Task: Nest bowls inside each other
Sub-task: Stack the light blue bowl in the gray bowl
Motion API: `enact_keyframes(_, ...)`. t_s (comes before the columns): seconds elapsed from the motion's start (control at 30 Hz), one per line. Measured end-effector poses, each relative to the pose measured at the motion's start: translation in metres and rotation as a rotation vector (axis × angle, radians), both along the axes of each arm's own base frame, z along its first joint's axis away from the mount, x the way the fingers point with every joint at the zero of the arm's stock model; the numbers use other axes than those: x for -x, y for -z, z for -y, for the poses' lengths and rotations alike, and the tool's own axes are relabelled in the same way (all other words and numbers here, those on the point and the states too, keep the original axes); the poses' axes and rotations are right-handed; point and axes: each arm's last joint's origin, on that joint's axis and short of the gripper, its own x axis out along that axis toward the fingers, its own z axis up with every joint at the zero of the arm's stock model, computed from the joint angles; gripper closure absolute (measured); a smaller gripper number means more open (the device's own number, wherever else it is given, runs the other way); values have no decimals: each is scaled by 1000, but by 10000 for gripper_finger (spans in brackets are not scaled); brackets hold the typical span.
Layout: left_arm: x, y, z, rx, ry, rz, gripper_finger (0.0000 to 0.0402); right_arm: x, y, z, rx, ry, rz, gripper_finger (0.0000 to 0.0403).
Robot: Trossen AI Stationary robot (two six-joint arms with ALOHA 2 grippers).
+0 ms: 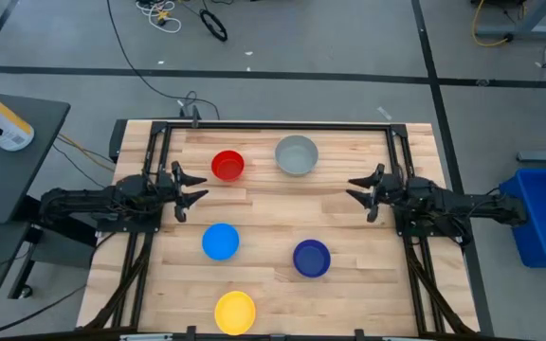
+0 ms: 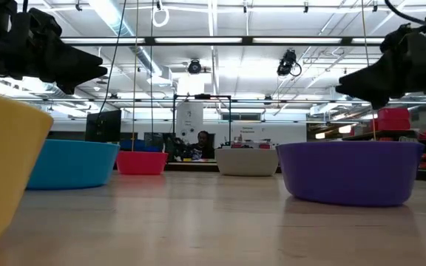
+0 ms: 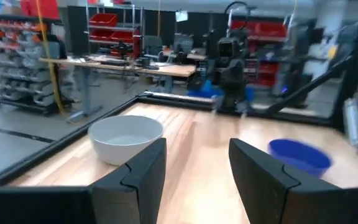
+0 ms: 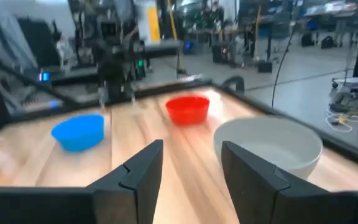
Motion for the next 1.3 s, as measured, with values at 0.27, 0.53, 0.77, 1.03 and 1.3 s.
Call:
enact_keyframes(0.27,-13,20,-13,54,-138,-212,219,-13,16,3,-136,10,-141,227)
enact_keyframes(0.53,-32,24,-25,53,-122,-242,219,-40,11,-7,-350,-237,-213,224)
enact_keyframes(0.77,-40,30,-31,56,-153,-263,219,-88,-16,-36,-375,-392,-343,212)
enact_keyframes(1.03,-40,29,-33,52,-163,-259,219,-133,-2,-64,-384,-393,-631,210)
enact_keyframes(1.3,-41,29,-33,54,-162,-258,219,-140,8,-69,-409,-353,-678,210)
